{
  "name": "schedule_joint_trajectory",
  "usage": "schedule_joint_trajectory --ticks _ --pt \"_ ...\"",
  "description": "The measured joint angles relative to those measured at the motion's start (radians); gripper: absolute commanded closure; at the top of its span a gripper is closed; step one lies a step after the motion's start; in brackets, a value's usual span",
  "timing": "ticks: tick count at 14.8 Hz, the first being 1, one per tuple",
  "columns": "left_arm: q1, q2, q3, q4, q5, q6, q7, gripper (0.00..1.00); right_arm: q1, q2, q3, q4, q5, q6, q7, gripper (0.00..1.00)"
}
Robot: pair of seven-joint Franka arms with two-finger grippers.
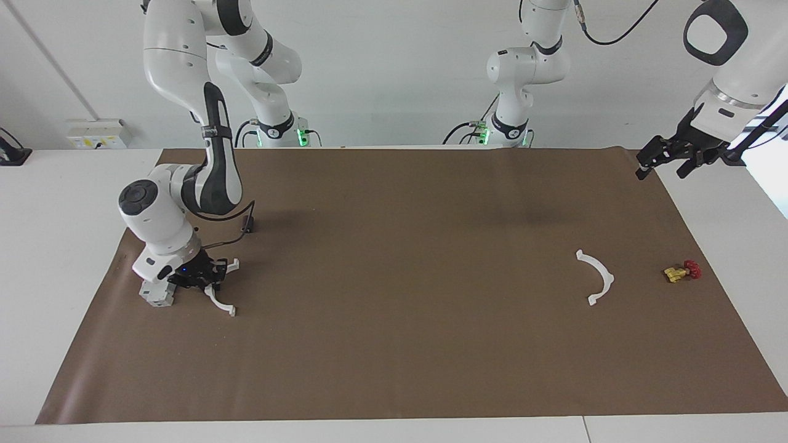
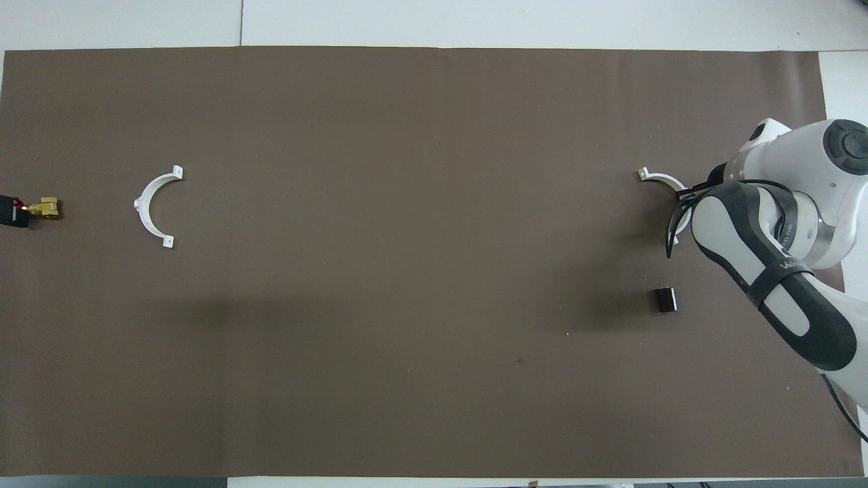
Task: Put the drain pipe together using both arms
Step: 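Lift the clamp half with the right gripper and carry it to the table center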
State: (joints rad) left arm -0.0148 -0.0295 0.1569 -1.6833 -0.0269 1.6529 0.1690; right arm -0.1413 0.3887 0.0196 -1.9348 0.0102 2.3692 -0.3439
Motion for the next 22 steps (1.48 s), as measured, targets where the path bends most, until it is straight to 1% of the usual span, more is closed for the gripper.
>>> schedule_joint_trajectory --ticks 2,3,4,6,8,10,14,16,17,19,22 --pt "0.000 0.000 0.000 0.000 0.000 0.000 0.000 0.00 0.001 0.000 0.001 0.006 0.000 -0.006 0.000 1.00" --pt "0.000 0.000 0.000 0.000 0.000 0.000 0.000 0.00 0.003 0.000 0.001 0.022 0.000 -0.032 0.000 1.00" --pt "0.000 0.000 0.000 0.000 0.000 0.000 0.000 0.00 0.006 0.000 0.001 0.052 0.000 -0.078 0.004 1.00" --pt "0.000 0.000 0.000 0.000 0.000 0.000 0.000 0.00 0.029 -0.001 0.003 0.153 0.002 -0.215 0.044 1.00" --pt "0.000 0.000 0.000 0.000 0.000 0.000 0.000 0.00 0.099 -0.003 0.006 0.250 0.006 -0.331 0.168 1.00" --pt "0.000 0.000 0.000 0.000 0.000 0.000 0.000 0.00 0.208 -0.003 0.009 0.311 0.006 -0.387 0.347 1.00" --pt "0.000 0.000 0.000 0.000 0.000 0.000 0.000 0.00 0.423 0.025 0.012 0.371 0.006 -0.385 0.708 1.00" --pt "0.000 0.000 0.000 0.000 0.000 0.000 0.000 0.00 0.527 0.078 0.012 0.423 0.006 -0.352 0.866 1.00" --pt "0.000 0.000 0.000 0.000 0.000 0.000 0.000 0.00 0.565 0.106 0.011 0.444 0.005 -0.324 0.915 1.00" --pt "0.000 0.000 0.000 0.000 0.000 0.000 0.000 0.00 0.595 0.146 0.010 0.464 0.005 -0.268 0.947 1.00" --pt "-0.004 0.000 0.000 0.000 0.000 0.000 0.000 0.00 0.605 0.178 0.010 0.452 0.006 -0.212 0.947 1.00"
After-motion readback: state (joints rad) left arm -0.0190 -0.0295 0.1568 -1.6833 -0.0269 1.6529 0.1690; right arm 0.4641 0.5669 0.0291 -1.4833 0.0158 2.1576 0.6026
